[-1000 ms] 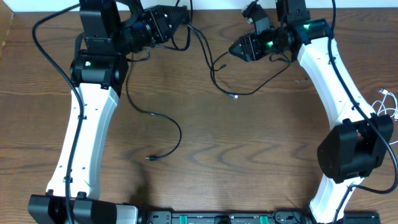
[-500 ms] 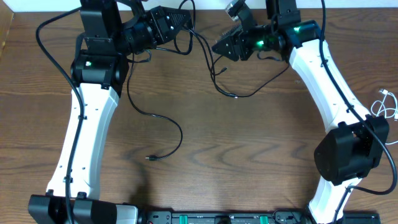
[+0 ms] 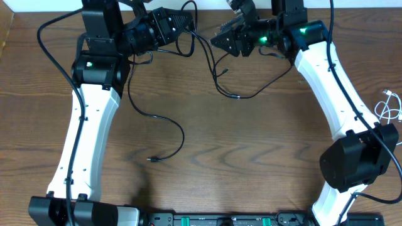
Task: Untangle cables
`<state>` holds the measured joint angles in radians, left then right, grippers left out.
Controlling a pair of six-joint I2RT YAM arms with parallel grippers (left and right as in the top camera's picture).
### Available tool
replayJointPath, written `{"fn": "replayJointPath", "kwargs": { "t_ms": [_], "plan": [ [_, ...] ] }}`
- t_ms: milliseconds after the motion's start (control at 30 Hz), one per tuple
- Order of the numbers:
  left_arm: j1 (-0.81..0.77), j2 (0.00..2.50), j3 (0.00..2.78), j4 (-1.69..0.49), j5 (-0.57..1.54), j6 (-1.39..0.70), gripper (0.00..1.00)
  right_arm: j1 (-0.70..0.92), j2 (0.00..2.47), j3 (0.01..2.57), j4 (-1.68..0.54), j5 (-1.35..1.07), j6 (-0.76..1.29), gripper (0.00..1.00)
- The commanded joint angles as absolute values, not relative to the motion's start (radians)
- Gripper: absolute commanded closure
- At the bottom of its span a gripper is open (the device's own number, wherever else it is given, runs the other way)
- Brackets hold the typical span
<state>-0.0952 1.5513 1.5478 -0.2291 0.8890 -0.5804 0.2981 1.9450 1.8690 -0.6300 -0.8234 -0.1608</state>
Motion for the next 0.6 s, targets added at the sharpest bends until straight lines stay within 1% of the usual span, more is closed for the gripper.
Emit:
{"fn": "replayJointPath", "kwargs": {
  "t_ms": [0,367,567],
  "plan": [
    [-0.094,1.549,1.554,-0.226,0.909,-0.589,0.93,0.303,1.92,1.885,-0.638,-0.844,-0.147,0.48],
    [-0.094,1.549,1.554,-0.226,0.909,-0.59,0.93,0.342,1.932,1.884,-0.635,-0.817,-0.155,0.46],
    [-0.095,1.549,1.554,-0.226,0.909,-0.604,0.93,0.352,1.97,1.884,-0.627,-0.811,-0.155,0.5]
  ]
}}
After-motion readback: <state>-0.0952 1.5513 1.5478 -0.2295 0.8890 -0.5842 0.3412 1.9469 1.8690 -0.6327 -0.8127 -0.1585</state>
